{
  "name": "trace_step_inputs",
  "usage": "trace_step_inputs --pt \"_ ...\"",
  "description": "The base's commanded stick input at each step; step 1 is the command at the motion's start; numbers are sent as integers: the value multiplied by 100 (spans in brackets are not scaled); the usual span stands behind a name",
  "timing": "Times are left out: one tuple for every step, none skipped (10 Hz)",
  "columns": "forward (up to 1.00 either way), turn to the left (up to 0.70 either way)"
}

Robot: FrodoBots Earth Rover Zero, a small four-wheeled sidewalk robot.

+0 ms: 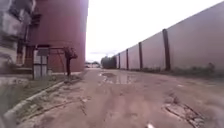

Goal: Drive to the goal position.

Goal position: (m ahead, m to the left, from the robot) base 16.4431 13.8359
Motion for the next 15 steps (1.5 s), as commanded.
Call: trace_step_inputs --pt "30 0" --pt "30 0" --pt "30 0" --pt "30 0" --pt "30 33" --pt "30 60" --pt "30 60" --pt "30 60" --pt "30 60" --pt "30 0" --pt "30 0" --pt "30 0" --pt "30 0" --pt "30 0" --pt "30 0"
